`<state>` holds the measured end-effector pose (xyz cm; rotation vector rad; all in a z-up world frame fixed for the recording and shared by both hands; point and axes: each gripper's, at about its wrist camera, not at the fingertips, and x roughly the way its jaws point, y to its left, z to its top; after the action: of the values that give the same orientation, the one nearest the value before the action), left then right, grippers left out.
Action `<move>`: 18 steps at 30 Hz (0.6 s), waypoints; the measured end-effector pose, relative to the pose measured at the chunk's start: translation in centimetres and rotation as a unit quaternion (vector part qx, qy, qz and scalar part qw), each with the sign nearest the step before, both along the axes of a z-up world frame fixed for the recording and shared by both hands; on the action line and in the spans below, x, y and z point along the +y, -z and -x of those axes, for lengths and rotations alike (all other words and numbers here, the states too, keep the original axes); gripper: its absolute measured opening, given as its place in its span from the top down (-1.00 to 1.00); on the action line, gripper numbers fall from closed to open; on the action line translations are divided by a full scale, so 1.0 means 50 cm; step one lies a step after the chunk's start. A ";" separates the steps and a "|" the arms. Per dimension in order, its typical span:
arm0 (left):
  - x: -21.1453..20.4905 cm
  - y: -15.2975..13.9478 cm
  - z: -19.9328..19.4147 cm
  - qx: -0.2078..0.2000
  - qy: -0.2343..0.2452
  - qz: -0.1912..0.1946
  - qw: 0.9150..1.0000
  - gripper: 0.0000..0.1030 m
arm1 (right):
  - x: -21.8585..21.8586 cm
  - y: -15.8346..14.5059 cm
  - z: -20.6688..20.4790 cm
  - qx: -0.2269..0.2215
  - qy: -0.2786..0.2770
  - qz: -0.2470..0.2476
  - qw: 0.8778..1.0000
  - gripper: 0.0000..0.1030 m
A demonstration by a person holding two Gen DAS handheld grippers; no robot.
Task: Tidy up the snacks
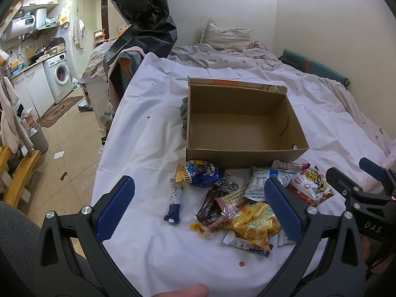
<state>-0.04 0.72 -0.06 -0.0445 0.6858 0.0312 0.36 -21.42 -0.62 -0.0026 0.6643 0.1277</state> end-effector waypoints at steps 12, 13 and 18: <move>0.002 -0.002 -0.001 -0.002 -0.001 0.001 1.000 -1.00 | 0.003 0.001 0.001 0.000 -0.001 0.000 1.000 -1.00; 0.003 -0.003 0.000 -0.002 -0.002 0.001 1.000 -1.00 | 0.002 0.001 0.001 0.000 -0.001 0.000 1.000 -1.00; 0.000 -0.004 -0.001 -0.001 -0.003 -0.001 1.000 -1.00 | 0.006 0.003 0.002 -0.002 -0.004 0.003 1.000 -1.00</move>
<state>0.02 0.73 0.14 -0.0452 0.6842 0.0364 0.23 -21.11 -0.75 -0.0114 0.6611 0.1330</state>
